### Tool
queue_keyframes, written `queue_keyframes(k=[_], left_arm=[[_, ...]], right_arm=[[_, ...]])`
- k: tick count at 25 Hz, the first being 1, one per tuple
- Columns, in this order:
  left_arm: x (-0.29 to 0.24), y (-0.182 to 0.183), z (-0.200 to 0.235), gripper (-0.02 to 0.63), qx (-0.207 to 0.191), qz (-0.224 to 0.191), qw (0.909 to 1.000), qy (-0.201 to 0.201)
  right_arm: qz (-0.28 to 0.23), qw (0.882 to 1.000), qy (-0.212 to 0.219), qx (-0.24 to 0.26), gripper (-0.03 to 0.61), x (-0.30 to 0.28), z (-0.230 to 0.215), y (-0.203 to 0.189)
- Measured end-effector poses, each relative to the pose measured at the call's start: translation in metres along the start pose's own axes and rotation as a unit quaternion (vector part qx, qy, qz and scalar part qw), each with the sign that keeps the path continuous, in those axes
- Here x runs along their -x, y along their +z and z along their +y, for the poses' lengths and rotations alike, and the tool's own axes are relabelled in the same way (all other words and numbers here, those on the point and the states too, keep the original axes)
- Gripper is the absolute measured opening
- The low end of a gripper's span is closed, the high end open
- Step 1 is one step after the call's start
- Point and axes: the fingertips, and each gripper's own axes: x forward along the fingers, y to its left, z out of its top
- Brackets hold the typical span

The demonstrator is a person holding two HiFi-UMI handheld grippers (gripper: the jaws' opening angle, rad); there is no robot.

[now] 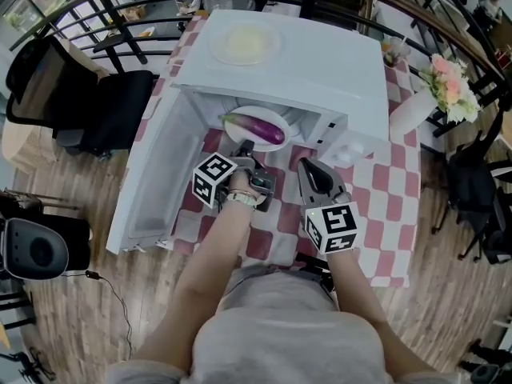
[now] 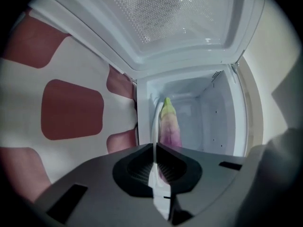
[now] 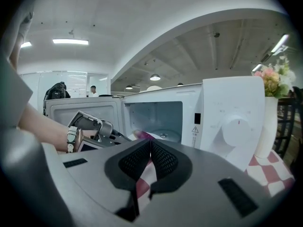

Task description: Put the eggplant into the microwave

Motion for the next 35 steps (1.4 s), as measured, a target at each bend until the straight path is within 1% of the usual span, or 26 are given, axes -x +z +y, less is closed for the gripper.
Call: queue_keyframes(k=[7, 16, 24, 29, 32, 35], left_arm=[[-0.015, 0.005, -0.001, 0.019, -0.002, 0.001, 1.0, -0.004], [-0.03, 0.01, -0.008, 0.019, -0.007, 0.009, 0.9999, 0.01], [-0.038, 0.01, -0.011, 0.02, -0.005, 0.005, 0.9998, 0.021], [-0.043, 0.011, -0.01, 0.02, 0.008, 0.0, 0.9996, 0.028], [-0.044, 0.012, -0.011, 0.02, -0.005, 0.0, 0.9993, 0.036], [-0.044, 0.011, -0.012, 0.021, -0.024, 0.003, 0.9992, 0.031]], right_arm=[[0.018, 1.0, 0.0, -0.003, 0.026, -0.011, -0.001, -0.008], [0.031, 0.999, 0.017, 0.0, 0.026, -0.023, 0.012, -0.013], [0.04, 0.999, 0.014, -0.005, 0.026, -0.012, 0.012, -0.03], [0.042, 0.999, 0.009, -0.011, 0.026, -0.003, 0.012, -0.038], [0.038, 0.999, 0.005, -0.014, 0.026, 0.001, 0.011, -0.038], [0.037, 0.999, 0.001, -0.018, 0.026, 0.004, 0.009, -0.039]])
